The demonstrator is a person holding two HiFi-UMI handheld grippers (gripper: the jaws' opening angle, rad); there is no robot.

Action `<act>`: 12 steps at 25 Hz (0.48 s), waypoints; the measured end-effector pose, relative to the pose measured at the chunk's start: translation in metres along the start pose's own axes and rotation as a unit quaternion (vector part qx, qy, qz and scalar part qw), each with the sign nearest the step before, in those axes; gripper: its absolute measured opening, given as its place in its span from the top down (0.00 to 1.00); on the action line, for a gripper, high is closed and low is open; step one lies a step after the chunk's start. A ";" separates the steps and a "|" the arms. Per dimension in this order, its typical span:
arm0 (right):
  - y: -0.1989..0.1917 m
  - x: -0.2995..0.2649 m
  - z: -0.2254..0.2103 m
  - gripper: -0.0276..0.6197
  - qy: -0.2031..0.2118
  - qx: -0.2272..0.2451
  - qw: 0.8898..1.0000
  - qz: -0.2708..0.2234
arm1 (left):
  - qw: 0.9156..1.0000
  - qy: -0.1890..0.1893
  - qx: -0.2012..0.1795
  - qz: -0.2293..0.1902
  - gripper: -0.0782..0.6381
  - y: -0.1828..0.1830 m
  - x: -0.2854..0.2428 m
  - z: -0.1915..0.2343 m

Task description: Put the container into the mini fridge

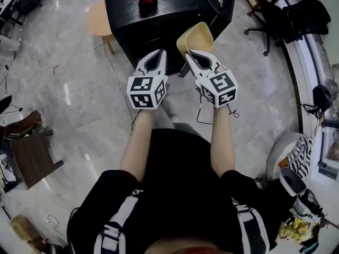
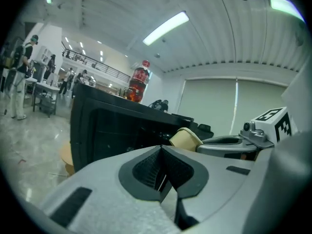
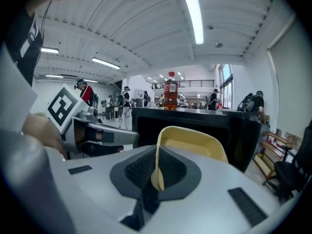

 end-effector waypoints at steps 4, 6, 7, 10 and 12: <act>-0.001 -0.042 0.009 0.93 0.032 0.025 0.999 0.024 | 0.999 0.046 0.014 -0.001 0.88 -0.004 0.018 0.040; -0.002 -0.063 0.014 0.93 0.046 0.042 0.997 0.038 | 0.997 0.069 0.021 -0.003 0.88 -0.007 0.029 0.059; -0.002 -0.073 0.016 0.93 0.052 0.051 0.996 0.044 | 0.996 0.080 0.024 -0.003 0.88 -0.008 0.034 0.068; -0.002 -0.097 0.015 0.93 0.065 0.081 0.993 0.060 | 0.993 0.110 0.035 -0.004 0.88 -0.011 0.046 0.085; -0.002 -0.111 0.014 0.93 0.071 0.104 0.990 0.069 | 0.991 0.123 0.042 -0.003 0.88 -0.015 0.053 0.093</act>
Point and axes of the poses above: the fingertips, and each gripper's own axes: x backward along the fingers, z to its left, y out of its top, the point moved 5 cm from there along x, backward along the fingers, and after that the axes turned 7 degrees about -x, right-handed, at the moved point
